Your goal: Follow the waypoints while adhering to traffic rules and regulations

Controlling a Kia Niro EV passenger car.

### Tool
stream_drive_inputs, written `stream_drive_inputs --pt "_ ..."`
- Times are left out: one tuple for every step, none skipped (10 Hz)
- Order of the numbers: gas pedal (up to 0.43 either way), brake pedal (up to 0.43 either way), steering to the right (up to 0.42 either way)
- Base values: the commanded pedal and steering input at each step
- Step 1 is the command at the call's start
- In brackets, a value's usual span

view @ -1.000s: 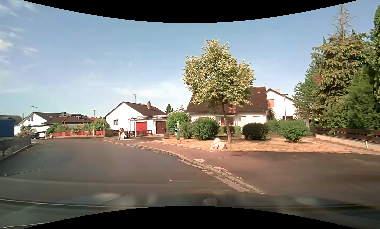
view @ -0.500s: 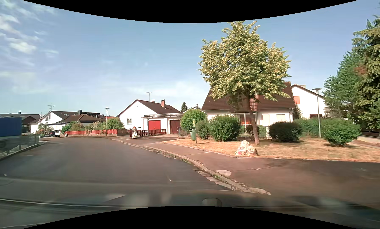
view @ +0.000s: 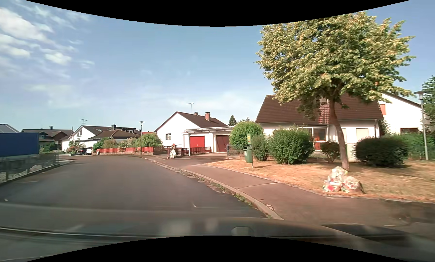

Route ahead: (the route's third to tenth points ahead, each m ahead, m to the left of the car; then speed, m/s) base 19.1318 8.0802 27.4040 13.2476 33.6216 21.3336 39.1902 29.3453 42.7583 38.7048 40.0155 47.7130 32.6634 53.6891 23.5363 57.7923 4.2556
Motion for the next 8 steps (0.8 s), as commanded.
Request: stream_drive_inputs --pt "0.079 0.000 -0.230" --pt "0.079 0.000 -0.230" --pt "0.079 0.000 -0.230" --pt "0.079 0.000 -0.237" --pt "0.079 0.000 -0.244" --pt "0.079 0.000 -0.244" --pt "0.079 0.000 -0.241" --pt "0.079 0.000 -0.229"
